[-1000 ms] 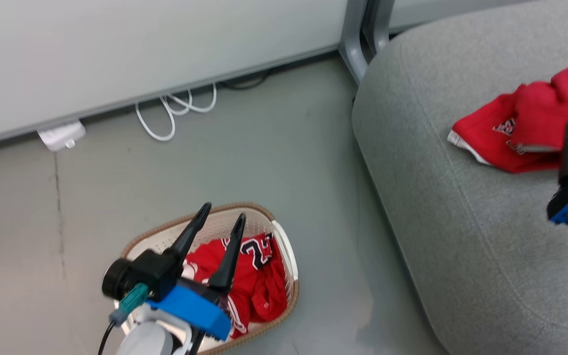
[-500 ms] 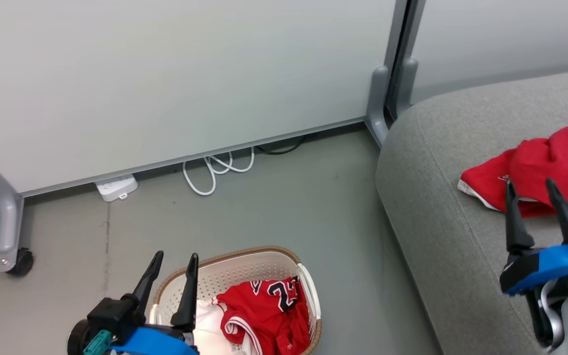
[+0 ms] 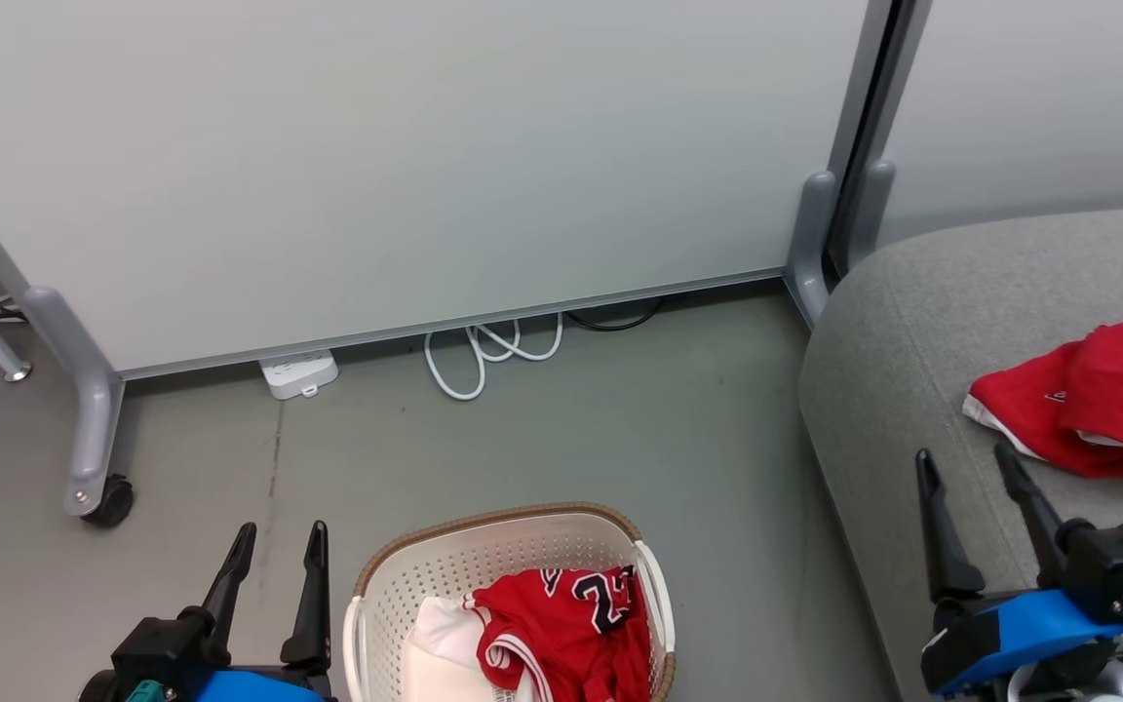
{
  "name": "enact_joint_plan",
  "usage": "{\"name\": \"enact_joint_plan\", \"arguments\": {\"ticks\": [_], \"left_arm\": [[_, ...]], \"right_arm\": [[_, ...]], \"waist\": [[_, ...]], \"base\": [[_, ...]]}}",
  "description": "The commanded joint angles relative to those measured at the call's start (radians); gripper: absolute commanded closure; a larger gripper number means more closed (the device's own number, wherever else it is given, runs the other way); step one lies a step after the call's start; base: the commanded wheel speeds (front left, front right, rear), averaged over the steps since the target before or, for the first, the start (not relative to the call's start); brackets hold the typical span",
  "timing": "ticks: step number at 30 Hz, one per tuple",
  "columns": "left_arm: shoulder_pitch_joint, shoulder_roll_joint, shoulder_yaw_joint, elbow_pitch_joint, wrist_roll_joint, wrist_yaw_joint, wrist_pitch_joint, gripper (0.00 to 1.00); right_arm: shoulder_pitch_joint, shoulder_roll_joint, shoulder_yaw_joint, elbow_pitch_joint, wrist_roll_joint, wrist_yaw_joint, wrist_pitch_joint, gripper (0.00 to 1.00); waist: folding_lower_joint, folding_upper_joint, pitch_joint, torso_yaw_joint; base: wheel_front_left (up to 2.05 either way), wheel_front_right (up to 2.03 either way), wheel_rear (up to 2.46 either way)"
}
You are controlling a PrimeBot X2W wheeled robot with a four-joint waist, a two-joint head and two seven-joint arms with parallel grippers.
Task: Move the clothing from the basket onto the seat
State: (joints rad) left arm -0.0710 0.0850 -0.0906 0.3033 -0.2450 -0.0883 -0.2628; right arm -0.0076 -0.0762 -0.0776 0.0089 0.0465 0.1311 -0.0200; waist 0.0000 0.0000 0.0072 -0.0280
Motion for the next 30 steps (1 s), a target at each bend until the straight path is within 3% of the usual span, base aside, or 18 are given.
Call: {"name": "enact_joint_plan", "arguments": {"ticks": [1,21,30], "left_arm": [[0.003,0.0,0.008,0.004,0.006,-0.005,-0.003,0.0],[-0.007,-0.017,0.043,0.026,0.035,-0.028,-0.003,0.0],[-0.054,-0.023,0.023,0.041,0.042,-0.036,-0.003,0.0]], "right_arm": [[0.021,0.008,0.003,-0.011,0.001,-0.001,0.001,0.0],[0.018,0.025,0.03,-0.027,-0.015,-0.001,0.014,0.0],[-0.03,0.026,0.042,-0.055,-0.014,-0.001,0.005,0.0]], "waist": [[0.0,0.0,-0.003,0.012],[0.0,0.0,0.015,0.033],[0.0,0.0,0.107,0.018]], "base": [[0.0,0.0,0.0],[0.0,0.0,0.0],[0.0,0.0,0.0]]}}
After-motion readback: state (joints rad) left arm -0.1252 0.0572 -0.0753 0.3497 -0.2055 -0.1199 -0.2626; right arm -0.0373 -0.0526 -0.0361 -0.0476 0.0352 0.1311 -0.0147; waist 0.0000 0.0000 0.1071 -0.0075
